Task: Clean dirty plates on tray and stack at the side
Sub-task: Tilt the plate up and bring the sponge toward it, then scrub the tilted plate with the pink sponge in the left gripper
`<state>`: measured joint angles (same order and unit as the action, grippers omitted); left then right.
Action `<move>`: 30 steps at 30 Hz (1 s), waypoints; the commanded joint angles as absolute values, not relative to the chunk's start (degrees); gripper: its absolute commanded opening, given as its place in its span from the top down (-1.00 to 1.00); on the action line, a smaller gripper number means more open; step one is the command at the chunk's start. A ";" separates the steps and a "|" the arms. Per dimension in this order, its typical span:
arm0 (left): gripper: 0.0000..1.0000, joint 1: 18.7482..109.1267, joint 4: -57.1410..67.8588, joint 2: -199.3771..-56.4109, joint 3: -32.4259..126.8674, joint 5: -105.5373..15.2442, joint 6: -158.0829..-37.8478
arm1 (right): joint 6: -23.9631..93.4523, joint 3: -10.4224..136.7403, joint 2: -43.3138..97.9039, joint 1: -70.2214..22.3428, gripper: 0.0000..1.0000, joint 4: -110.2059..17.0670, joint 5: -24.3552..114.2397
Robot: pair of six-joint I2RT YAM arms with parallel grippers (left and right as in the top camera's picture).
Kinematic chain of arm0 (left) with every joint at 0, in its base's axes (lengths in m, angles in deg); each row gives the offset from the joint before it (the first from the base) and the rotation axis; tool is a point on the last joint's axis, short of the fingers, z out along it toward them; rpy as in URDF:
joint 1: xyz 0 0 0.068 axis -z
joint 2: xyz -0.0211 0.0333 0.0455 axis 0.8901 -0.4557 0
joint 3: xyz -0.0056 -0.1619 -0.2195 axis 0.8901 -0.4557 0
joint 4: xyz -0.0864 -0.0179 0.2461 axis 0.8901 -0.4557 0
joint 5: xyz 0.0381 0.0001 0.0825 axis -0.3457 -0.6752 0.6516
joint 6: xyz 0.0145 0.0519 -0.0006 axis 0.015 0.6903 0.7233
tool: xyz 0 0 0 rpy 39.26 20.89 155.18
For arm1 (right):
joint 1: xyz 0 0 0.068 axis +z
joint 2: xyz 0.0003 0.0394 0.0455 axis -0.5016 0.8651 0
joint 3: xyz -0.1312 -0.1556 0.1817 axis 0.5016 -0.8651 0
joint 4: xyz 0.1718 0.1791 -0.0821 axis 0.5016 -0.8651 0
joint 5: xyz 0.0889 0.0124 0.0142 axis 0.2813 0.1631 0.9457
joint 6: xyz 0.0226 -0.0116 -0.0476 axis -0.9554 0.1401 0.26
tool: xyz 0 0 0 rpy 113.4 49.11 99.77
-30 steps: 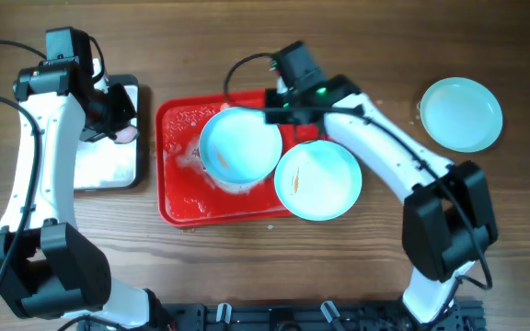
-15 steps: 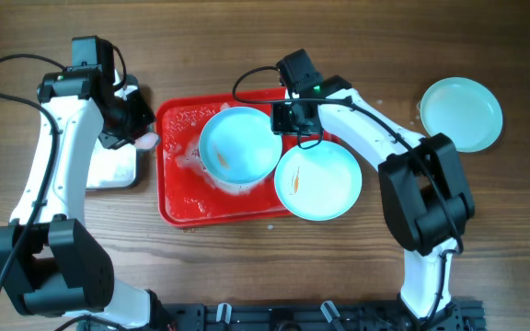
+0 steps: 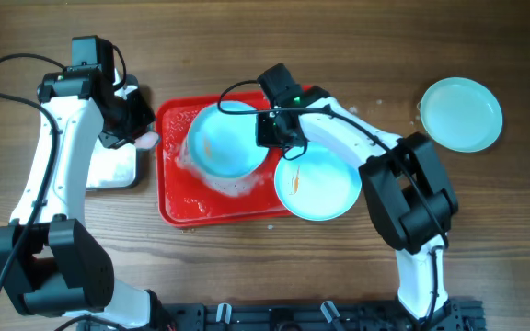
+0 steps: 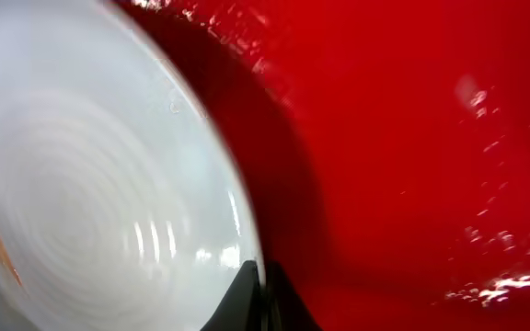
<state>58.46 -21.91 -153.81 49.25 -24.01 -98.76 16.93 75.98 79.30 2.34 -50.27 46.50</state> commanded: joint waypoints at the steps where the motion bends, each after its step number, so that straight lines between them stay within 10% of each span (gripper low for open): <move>1: 0.92 58.92 -21.71 -153.98 48.38 -26.07 -99.72 | 13.81 75.89 80.22 3.48 0.92 -50.43 44.41; 30: 0.92 77.41 -13.47 -174.18 47.90 -14.55 -92.34 | 14.61 75.80 81.80 3.48 0.91 -50.89 44.80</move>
